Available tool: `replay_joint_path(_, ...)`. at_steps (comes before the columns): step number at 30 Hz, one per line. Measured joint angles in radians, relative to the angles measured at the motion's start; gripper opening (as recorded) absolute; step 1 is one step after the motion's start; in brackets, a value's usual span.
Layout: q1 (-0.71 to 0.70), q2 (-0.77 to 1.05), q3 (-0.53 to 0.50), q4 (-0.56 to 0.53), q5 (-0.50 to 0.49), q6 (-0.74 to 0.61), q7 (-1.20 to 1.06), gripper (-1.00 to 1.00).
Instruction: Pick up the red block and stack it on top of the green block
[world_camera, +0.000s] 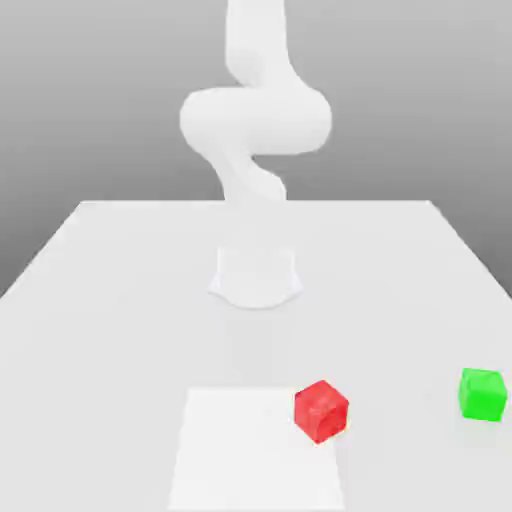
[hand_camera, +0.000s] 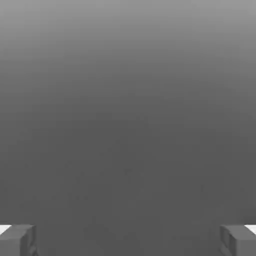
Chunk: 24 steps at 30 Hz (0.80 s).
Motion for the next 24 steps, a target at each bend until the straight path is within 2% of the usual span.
replay_joint_path(12,0.064,0.460,0.047,-0.268,-0.083,0.270,-0.166,0.00)
replay_joint_path(18,0.120,0.672,0.063,-0.399,-0.015,0.405,-0.325,0.00)
replay_joint_path(20,0.130,0.740,0.069,-0.419,0.008,0.455,-0.361,0.00)
replay_joint_path(24,0.138,0.879,0.049,-0.407,-0.019,0.572,-0.347,0.00)
